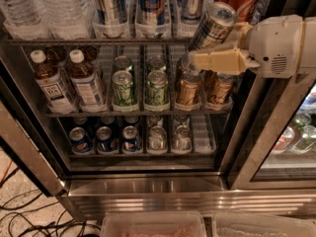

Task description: Pick redbull can from top shelf of fridge

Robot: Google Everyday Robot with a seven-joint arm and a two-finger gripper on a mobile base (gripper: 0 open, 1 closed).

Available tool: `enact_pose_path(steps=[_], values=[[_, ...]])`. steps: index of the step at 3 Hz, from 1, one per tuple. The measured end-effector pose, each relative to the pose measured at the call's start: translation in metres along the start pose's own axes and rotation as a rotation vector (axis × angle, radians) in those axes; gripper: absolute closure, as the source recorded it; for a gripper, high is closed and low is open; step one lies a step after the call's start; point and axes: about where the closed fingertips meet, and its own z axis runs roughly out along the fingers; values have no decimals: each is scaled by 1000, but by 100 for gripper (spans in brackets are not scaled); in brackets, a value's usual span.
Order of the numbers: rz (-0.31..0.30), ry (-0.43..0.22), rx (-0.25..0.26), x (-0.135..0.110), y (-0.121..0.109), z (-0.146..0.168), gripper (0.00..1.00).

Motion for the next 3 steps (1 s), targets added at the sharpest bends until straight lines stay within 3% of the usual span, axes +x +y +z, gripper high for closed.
enact_pose_path(steps=[1, 2, 3], values=[[37, 81, -35, 20, 1, -1, 100], [34, 80, -32, 19, 0, 0, 100], [11, 72, -22, 21, 14, 13, 100]])
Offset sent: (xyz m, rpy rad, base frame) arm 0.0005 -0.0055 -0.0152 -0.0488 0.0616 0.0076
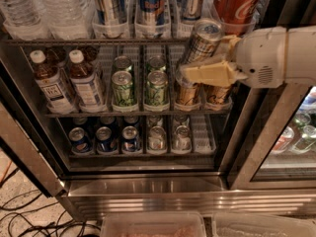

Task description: Pick redbull can from top shelf of fridge

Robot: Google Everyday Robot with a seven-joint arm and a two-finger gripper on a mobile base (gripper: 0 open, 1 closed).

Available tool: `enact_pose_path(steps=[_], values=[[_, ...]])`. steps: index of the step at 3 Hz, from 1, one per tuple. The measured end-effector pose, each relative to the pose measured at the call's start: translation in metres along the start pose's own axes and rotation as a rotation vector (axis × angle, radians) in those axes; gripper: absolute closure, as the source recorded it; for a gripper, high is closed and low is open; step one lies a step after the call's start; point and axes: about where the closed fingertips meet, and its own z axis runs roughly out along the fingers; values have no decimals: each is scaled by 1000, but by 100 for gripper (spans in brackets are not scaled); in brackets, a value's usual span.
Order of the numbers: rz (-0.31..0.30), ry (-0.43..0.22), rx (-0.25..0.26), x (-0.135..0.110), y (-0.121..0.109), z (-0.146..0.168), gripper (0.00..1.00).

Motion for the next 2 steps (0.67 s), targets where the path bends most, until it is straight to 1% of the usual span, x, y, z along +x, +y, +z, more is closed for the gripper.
enact_pose_path(steps=[1, 2], values=[[-7, -29, 24, 1, 32, 20, 100], [18, -28, 34, 4, 58, 44, 100]])
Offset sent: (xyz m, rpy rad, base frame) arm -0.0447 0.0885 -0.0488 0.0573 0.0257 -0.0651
